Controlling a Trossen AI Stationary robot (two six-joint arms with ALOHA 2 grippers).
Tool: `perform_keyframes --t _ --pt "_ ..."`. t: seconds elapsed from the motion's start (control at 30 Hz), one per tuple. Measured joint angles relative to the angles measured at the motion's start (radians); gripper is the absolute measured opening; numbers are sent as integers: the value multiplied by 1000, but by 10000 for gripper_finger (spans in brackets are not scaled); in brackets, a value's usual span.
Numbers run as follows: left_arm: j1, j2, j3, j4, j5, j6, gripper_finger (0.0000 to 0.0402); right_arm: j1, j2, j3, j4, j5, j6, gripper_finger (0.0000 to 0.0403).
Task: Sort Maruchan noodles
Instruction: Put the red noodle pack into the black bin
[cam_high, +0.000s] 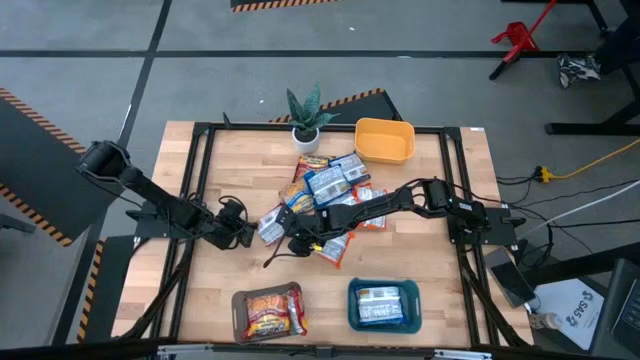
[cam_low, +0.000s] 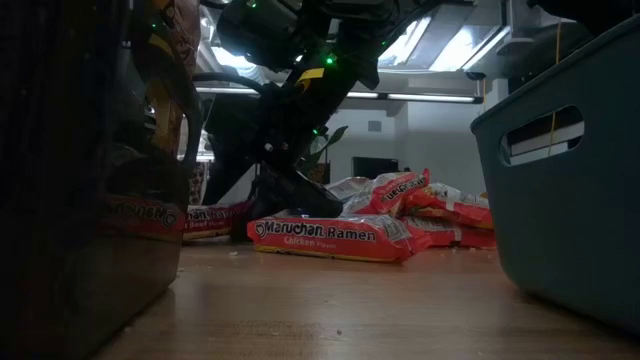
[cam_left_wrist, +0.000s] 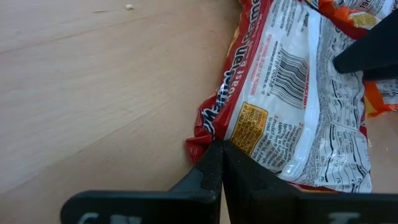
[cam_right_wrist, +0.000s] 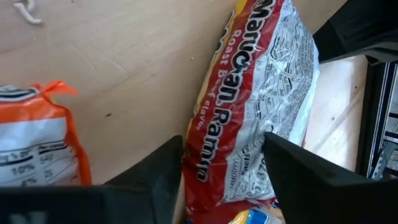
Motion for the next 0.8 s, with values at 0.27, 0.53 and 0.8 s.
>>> perform_keyframes --t 0.27,0.53,0.8 --pt "0 2 -4 25 0 28 0 16 0 0 -2 98 9 105" --pt "-4 -14 27 6 33 103 0 40 11 71 -90 174 44 60" --pt "-4 -96 125 -57 192 224 0 56 12 193 -248 172 136 20"
